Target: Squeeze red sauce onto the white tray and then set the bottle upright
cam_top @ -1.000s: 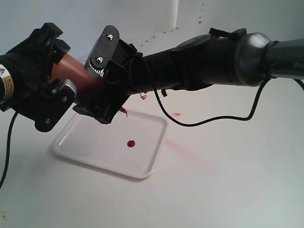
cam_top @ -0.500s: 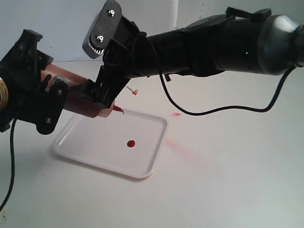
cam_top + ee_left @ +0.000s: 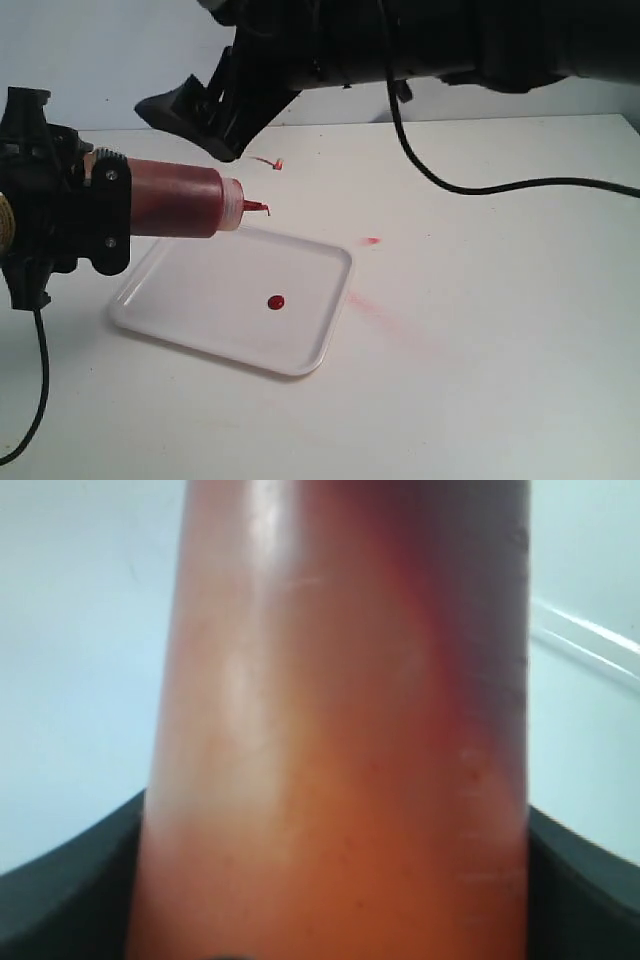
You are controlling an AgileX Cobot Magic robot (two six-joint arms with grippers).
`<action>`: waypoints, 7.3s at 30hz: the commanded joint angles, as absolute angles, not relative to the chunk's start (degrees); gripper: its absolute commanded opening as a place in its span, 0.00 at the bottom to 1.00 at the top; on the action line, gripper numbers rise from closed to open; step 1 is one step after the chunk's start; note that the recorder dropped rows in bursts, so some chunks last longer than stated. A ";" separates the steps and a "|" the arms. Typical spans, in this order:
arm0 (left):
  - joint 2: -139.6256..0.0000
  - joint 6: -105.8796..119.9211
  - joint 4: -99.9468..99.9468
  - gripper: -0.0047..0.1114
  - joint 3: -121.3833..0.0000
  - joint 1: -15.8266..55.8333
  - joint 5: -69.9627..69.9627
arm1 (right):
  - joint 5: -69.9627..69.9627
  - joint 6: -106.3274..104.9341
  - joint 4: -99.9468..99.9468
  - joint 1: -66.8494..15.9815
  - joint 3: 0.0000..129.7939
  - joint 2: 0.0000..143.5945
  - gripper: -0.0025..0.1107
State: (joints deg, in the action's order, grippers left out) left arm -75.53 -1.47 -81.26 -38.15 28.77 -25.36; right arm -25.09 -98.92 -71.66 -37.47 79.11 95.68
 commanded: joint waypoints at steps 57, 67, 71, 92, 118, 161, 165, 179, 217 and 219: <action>-62.33 -36.13 -81.30 0.04 -36.16 28.93 -8.81 | -69.96 -101.11 -99.95 -21.74 59.84 109.94 0.95; -62.33 -37.46 -81.30 0.04 -36.16 28.93 -6.68 | -69.96 -107.31 -99.95 -26.83 66.78 110.37 0.95; -62.33 -38.31 -81.30 0.04 -36.16 28.93 -4.81 | -69.96 -105.38 -99.95 -26.83 68.49 110.37 0.95; -62.33 -40.27 -81.44 0.04 -33.71 28.93 -1.29 | -68.17 -109.00 -99.95 -26.83 74.71 110.37 0.95; -61.94 -40.16 -81.44 0.04 -34.33 28.93 -1.12 | -69.96 -119.50 -99.95 -24.61 74.79 118.40 0.95; -77.23 -40.50 -78.19 0.04 -35.76 28.93 5.60 | -69.96 -119.64 -99.95 -24.61 74.79 118.09 0.95; -78.14 -40.62 -78.19 0.04 -36.11 28.93 6.11 | -69.96 -122.31 -99.95 -24.61 74.79 118.09 0.95; -83.56 -40.20 -71.49 0.04 -40.41 28.93 12.97 | -69.96 -122.07 -99.95 -24.61 74.79 118.09 0.70; -86.91 -34.49 -56.00 0.94 -42.35 28.83 16.23 | -65.28 -122.65 -99.95 -24.51 74.79 115.03 0.02; -86.91 -34.49 -56.00 0.94 -42.35 28.83 16.23 | -64.25 -122.65 -99.95 -24.51 74.79 115.03 0.02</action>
